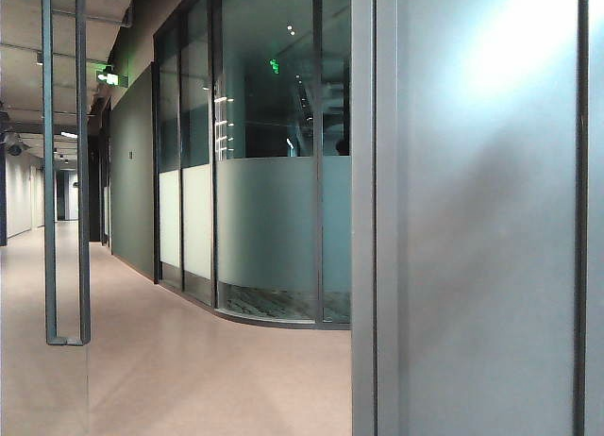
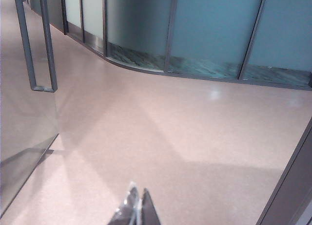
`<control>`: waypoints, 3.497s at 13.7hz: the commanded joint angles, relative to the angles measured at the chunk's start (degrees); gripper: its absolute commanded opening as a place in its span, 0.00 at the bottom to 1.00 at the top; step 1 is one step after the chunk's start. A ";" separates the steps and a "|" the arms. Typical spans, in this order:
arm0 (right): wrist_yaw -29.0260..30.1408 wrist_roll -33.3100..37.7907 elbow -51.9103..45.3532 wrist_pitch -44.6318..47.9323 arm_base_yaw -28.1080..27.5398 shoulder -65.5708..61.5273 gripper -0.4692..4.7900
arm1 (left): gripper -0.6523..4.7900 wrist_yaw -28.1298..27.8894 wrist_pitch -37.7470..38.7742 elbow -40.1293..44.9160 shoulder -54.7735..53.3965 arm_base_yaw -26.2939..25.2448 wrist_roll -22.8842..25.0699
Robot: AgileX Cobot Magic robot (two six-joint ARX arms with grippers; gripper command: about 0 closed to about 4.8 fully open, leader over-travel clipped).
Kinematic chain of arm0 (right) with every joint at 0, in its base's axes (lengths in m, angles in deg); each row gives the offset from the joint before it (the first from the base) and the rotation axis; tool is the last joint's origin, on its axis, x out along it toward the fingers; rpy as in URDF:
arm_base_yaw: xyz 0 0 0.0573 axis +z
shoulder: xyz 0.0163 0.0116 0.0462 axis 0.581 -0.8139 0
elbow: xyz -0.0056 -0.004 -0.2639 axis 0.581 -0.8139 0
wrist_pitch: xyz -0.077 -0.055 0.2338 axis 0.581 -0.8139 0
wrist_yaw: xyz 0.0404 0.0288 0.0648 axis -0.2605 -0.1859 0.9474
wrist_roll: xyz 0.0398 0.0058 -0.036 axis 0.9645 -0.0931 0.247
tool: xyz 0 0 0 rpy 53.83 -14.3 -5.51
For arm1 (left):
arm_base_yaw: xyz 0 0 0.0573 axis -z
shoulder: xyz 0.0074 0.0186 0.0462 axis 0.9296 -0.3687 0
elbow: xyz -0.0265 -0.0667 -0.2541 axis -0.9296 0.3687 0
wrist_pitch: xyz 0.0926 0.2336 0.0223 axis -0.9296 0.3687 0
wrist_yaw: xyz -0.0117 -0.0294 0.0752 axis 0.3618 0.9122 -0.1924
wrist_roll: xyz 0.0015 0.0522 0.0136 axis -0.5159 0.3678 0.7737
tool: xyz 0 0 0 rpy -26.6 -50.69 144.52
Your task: Raise the arm to find the leftmost switch on the wall and turn off the lights.
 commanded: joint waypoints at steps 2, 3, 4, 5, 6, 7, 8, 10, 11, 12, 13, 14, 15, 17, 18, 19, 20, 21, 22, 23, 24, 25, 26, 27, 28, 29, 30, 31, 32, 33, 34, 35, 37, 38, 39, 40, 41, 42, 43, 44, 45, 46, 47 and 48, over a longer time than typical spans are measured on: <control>0.13 0.13 0.04 0.81 0.04 0.11 0.09 | 0.11 -0.02 -0.37 -0.11 0.02 0.11 0.00; 0.13 0.13 0.04 0.81 0.04 0.11 0.09 | 0.11 -0.02 -0.37 -0.11 0.02 0.11 0.00; 0.13 0.13 0.07 0.81 0.04 0.11 0.09 | 0.11 -0.02 -0.37 -0.11 0.02 0.11 0.00; 0.13 0.13 0.04 0.81 0.04 0.11 0.09 | 0.11 -0.02 -0.39 -0.11 0.02 0.11 0.00; 0.13 0.13 0.07 0.85 0.04 0.11 0.09 | 0.11 -0.02 -0.44 -0.11 0.02 0.11 -0.02; 0.17 0.15 0.07 1.22 0.04 0.13 0.09 | 0.11 -0.02 -1.16 -0.11 0.02 0.11 -0.98; 0.20 0.17 0.24 2.03 0.04 0.13 0.09 | 0.11 0.11 -2.56 -0.13 0.02 0.11 -4.52; 0.20 0.17 2.91 5.07 0.04 0.13 0.09 | 0.11 2.08 -7.58 -0.33 0.02 0.13 -21.68; 0.20 0.15 4.63 6.23 0.04 0.11 0.09 | 0.11 5.97 -8.90 -0.98 0.02 0.13 -20.63; 0.17 0.15 7.26 6.93 0.04 0.11 0.09 | 0.11 8.96 -8.94 -3.10 0.02 0.15 -18.12; 0.17 0.13 11.06 6.91 0.04 0.11 0.09 | 0.11 8.74 -9.01 -6.67 0.02 0.13 -14.16; 0.15 0.15 14.25 6.82 0.04 0.09 0.09 | 0.11 6.49 -8.94 -9.84 0.00 0.13 -10.45; 0.15 0.15 16.81 6.80 0.04 -0.48 0.09 | 0.11 3.63 -8.96 -13.07 -0.22 0.13 -7.67; 0.15 0.13 22.12 6.95 0.04 -3.26 0.09 | 0.11 -0.35 -9.42 -18.93 -2.51 0.09 -6.49; 0.15 0.13 25.03 7.45 0.04 -5.55 0.09 | 0.11 -0.63 -11.19 -22.03 -4.92 0.09 -5.53; 0.20 0.13 28.52 8.26 0.04 -8.81 0.09 | 0.11 -0.63 -13.59 -26.43 -8.72 0.09 -4.20; 0.22 0.13 31.98 8.55 0.04 -12.33 0.09 | 0.11 -0.46 -14.58 -30.58 -12.31 0.09 -3.82; 0.46 0.15 35.76 8.44 0.04 -16.28 0.09 | 0.11 -0.46 -14.56 -35.36 -16.57 0.09 -3.87; 2.67 0.13 41.13 8.48 0.04 -21.75 0.09 | 0.11 0.04 -14.53 -42.25 -23.10 0.11 -3.87; 3.23 0.13 46.25 8.44 0.04 -26.93 0.09 | 0.11 1.64 -14.56 -48.50 -29.24 0.11 -3.85; 3.37 0.13 50.82 8.44 0.04 -31.34 0.09 | 0.11 2.91 -14.58 -53.37 -34.16 0.13 -3.85; 4.76 0.13 55.30 8.44 0.04 -35.41 0.09 | 0.11 5.01 -14.56 -58.97 -39.98 0.13 -3.82; 6.10 0.15 59.43 8.28 0.04 -39.30 0.09 | 0.11 7.32 -14.53 -63.43 -45.09 0.13 -3.82; 8.70 0.17 63.54 7.85 0.07 -43.12 0.09 | 0.11 9.60 -14.53 -67.56 -50.18 0.13 -3.85; 11.32 1.11 66.49 7.23 0.07 -46.36 0.09 | 0.11 11.43 -14.43 -70.18 -53.75 0.15 -3.98; 13.60 4.31 68.89 6.51 0.11 -49.16 0.09 | 0.11 15.28 -13.57 -73.07 -57.57 0.17 -5.62; 16.81 7.19 70.60 6.80 0.13 -51.39 0.09 | 0.11 22.34 -13.44 -75.14 -60.59 0.31 -9.20; 19.80 8.59 72.11 6.82 0.15 -53.27 0.09 | 0.11 32.35 -13.73 -76.85 -63.28 0.63 -14.12; 23.19 9.01 73.61 6.84 0.17 -55.15 0.09 | 0.11 39.21 -13.64 -78.07 -65.16 1.22 -17.31; 26.77 9.01 74.99 6.82 0.24 -56.70 0.09 | 0.11 43.69 -13.75 -78.66 -66.31 2.29 -19.93; 29.07 9.01 76.43 6.69 0.87 -58.23 0.09 | 0.11 45.92 -13.73 -78.90 -66.82 3.80 -21.24; 29.79 9.01 77.55 6.84 1.77 -59.34 0.09 | 0.11 45.99 -13.79 -78.90 -66.99 5.25 -21.22; 29.77 9.01 80.00 6.95 4.33 -61.77 0.09 | 0.11 46.07 -15.26 -78.90 -66.99 7.58 -21.29; 29.79 8.98 81.31 6.97 5.64 -63.04 0.09 | 0.11 46.05 -16.06 -78.93 -66.99 8.66 -21.33; 29.79 8.98 83.45 7.15 7.02 -64.92 0.09 | 0.11 45.92 -17.29 -78.93 -66.99 9.73 -21.94; 29.83 8.98 86.16 7.21 7.78 -67.01 0.09 | 0.11 45.81 -18.12 -78.95 -66.99 10.36 -22.56; 30.16 8.98 91.03 7.21 8.39 -70.55 0.09 | 0.11 45.83 -18.62 -78.95 -66.99 10.95 -22.99; 30.21 8.98 94.68 7.21 8.96 -73.09 0.09 | 0.11 45.86 -18.82 -78.95 -66.99 10.95 -23.45; 30.47 9.01 101.31 7.17 9.73 -77.68 0.09 | 0.11 45.86 -18.84 -78.95 -66.99 10.95 -23.56; 31.34 9.01 106.75 7.13 10.16 -81.24 0.09 | 0.11 45.86 -18.86 -78.95 -66.99 10.95 -23.56; 31.45 8.98 111.65 7.10 10.51 -84.46 0.09 | 0.11 45.90 -18.84 -78.95 -66.97 10.93 -23.56; 31.47 8.98 115.65 6.84 11.08 -86.97 0.09 | 0.11 45.90 -18.86 -78.95 -66.95 10.95 -23.56; 31.47 8.98 120.06 5.86 11.58 -89.74 0.09 | 0.11 45.94 -18.86 -78.95 -66.93 10.93 -23.56; 31.50 8.98 123.38 4.61 11.58 -91.76 0.09 | 0.11 45.90 -18.86 -78.95 -66.93 10.95 -23.56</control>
